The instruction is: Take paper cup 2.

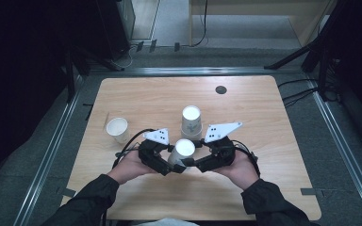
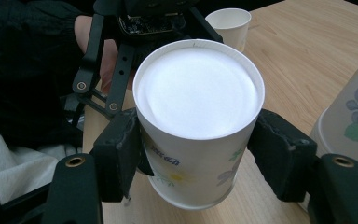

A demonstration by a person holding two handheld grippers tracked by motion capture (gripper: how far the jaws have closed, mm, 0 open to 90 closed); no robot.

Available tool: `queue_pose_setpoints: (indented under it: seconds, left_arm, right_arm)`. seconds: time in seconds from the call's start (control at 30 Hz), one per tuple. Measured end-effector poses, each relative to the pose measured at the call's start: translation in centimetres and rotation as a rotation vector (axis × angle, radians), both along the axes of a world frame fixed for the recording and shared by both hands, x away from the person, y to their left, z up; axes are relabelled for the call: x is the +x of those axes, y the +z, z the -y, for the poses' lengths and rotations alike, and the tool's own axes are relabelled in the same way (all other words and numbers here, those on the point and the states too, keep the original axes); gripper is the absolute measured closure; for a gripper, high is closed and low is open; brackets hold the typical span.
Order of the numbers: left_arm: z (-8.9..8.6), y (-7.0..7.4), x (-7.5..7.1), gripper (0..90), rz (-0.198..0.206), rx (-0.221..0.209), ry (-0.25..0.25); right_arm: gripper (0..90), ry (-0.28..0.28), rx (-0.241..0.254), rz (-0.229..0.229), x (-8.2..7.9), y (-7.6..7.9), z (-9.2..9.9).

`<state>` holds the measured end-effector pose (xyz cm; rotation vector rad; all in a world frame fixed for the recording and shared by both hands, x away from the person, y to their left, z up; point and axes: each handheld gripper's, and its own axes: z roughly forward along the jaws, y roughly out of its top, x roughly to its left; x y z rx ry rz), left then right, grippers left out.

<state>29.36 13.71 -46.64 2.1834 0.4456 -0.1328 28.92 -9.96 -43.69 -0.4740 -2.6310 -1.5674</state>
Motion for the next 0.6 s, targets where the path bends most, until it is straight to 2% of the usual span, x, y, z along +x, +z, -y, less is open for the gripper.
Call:
queue_pose_setpoints:
  seconds: [0.3,0.6]
  left_arm:
    - [-0.03,0.01,0.04,25.4,-0.001,0.004,-0.001]
    - [-0.04,0.00,0.05,25.5,-0.002,0.007,-0.003]
  right_arm:
    - [34.5,0.005,0.006,0.000,0.13,-0.13,0.03]
    - [28.8,0.007,0.006,0.003,0.11,-0.25,-0.09]
